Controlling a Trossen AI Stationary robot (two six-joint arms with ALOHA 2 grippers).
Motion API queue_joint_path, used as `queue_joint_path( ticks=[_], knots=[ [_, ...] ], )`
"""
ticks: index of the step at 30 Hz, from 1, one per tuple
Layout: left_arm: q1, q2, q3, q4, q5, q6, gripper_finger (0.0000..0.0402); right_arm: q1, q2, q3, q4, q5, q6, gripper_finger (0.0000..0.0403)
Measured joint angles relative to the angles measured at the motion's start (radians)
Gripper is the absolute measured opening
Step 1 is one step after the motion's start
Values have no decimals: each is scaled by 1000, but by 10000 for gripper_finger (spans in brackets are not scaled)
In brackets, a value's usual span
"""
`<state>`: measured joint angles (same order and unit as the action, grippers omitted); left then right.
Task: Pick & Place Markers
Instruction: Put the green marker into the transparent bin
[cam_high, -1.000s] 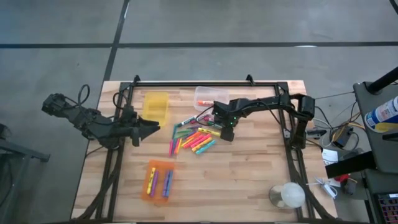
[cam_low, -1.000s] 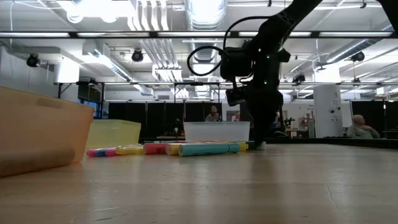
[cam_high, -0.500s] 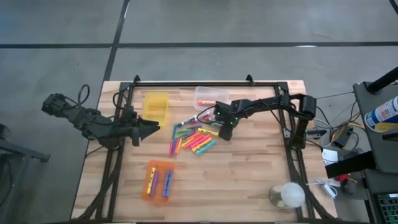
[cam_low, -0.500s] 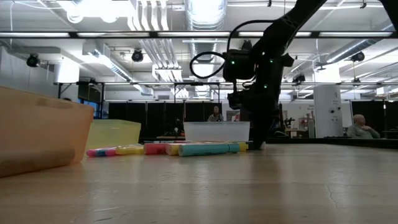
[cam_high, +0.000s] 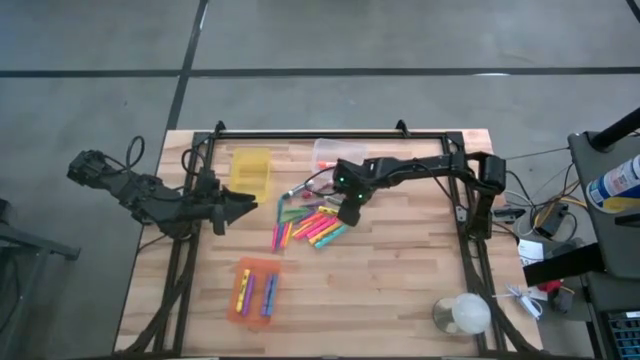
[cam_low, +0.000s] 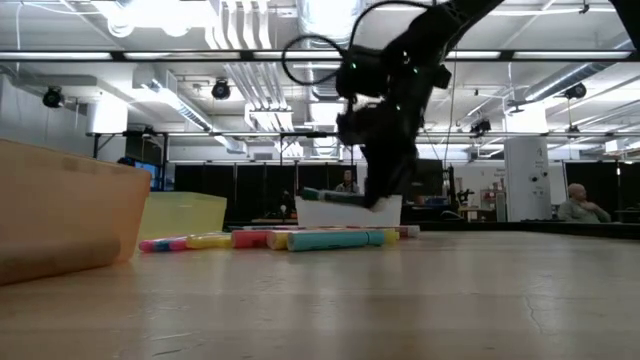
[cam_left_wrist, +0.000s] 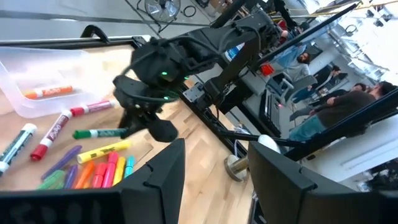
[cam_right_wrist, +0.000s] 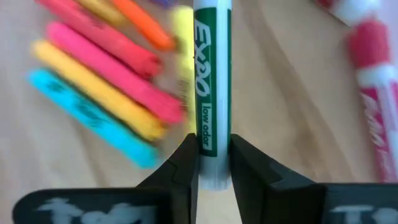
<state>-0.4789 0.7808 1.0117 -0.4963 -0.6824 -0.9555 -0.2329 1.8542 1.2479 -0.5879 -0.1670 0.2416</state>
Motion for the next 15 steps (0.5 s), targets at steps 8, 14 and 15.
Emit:
queue_joint_path(
  ticks=[8, 14, 15],
  knots=[
    [0, 6, -2, -7, -36, 149, 169, 94, -16, 179, 0, 5, 60, 65],
    [0, 12, -2, -4, -56, 382, 169, 171, -29, 359, 4, 75, 92, 66],
    [0, 14, -2, -3, -67, 414, 169, 185, -29, 388, 3, 98, 92, 66]
  ],
)
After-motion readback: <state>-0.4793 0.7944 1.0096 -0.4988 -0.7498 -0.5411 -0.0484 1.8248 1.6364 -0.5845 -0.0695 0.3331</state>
